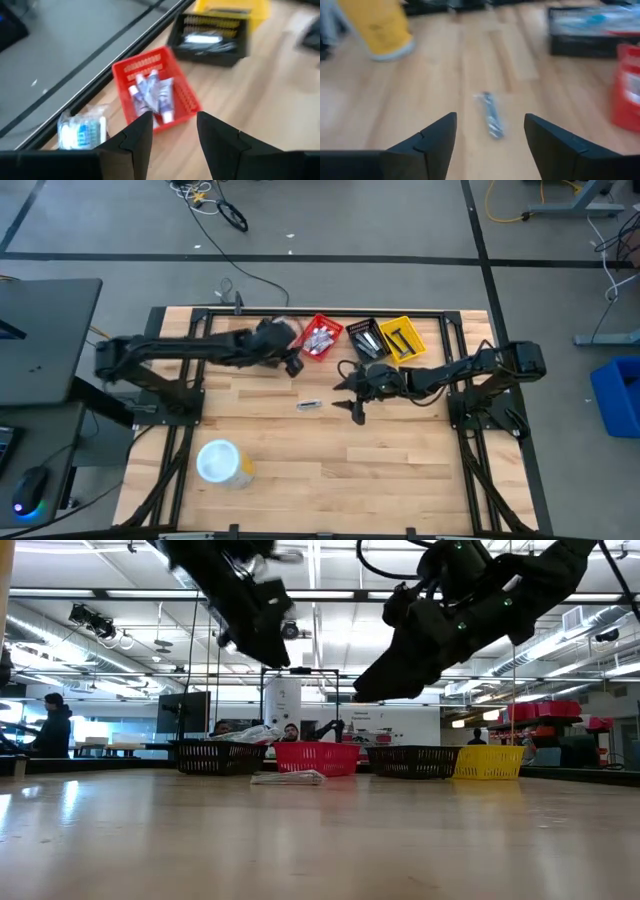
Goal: Pick & Place Travel size toiletries
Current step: Put the nail cutter into the right black bin
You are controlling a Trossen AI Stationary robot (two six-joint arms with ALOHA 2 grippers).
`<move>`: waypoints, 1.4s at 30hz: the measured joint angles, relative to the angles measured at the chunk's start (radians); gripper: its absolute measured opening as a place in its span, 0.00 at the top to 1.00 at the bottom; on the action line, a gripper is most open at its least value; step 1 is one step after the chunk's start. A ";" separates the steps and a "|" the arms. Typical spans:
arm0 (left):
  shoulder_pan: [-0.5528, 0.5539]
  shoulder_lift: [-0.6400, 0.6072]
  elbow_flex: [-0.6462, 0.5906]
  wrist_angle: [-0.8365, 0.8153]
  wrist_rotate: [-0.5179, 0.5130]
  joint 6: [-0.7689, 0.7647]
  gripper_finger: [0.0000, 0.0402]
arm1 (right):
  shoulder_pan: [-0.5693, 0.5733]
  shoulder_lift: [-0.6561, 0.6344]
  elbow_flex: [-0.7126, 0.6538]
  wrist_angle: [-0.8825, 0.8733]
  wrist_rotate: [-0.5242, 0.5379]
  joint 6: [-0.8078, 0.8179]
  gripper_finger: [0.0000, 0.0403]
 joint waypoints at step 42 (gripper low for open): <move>-0.143 -0.435 -0.578 0.614 0.201 0.134 0.62 | -0.048 0.496 0.189 0.174 -0.051 -0.182 0.71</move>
